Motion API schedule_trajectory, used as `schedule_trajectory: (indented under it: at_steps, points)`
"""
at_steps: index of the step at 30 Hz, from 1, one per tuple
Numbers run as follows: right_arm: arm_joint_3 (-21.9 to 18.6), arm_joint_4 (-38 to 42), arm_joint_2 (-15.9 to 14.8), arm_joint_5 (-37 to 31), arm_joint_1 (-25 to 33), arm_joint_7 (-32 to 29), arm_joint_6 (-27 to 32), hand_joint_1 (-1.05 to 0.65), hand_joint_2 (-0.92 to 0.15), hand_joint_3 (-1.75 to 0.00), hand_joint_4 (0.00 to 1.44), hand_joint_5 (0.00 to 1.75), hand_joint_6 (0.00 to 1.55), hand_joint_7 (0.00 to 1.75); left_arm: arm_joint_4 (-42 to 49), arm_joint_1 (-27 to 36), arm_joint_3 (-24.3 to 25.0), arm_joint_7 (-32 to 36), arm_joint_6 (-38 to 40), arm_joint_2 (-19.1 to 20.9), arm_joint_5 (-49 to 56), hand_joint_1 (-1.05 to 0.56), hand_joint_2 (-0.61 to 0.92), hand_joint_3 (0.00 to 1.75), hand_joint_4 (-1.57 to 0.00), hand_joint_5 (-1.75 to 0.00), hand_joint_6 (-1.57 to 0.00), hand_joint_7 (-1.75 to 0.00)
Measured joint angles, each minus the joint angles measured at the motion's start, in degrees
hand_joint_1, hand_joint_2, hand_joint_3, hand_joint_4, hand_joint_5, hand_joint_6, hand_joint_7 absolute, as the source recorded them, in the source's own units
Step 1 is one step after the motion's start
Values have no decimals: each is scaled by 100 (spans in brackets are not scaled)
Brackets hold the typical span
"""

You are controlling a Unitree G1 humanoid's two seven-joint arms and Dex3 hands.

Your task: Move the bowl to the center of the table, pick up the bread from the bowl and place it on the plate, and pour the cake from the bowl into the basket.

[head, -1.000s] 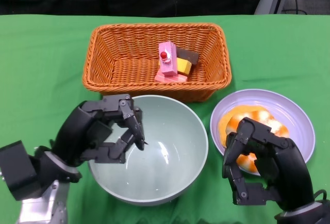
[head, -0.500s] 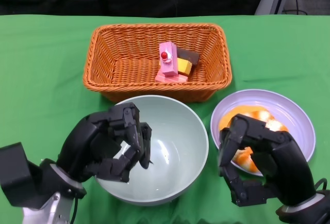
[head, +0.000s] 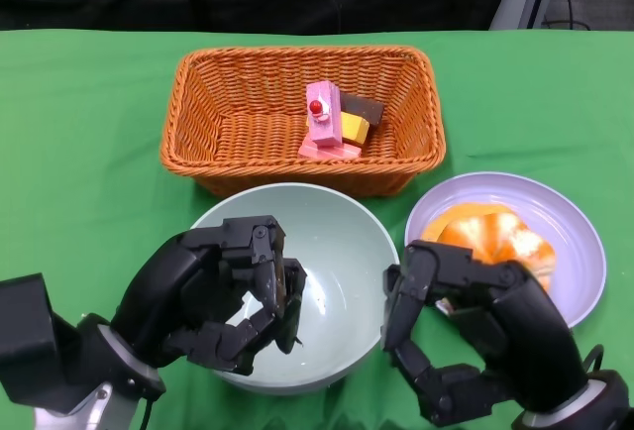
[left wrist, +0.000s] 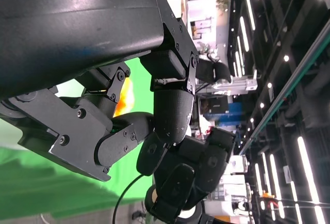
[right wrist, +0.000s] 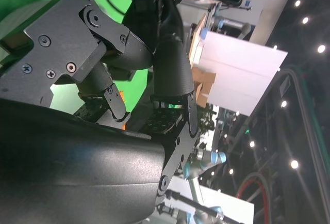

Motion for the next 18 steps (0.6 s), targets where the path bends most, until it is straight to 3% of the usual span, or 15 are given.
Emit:
schedule_trajectory:
  at_steps: [18]
  points:
    - [16, 29, 37, -83, 79, -105, -5, -20, -35, -137, 85, 175, 74, 151, -138, 42, 25, -10, 245, -3, 85, -12, 60, 109, -80, -172, -77, -147]
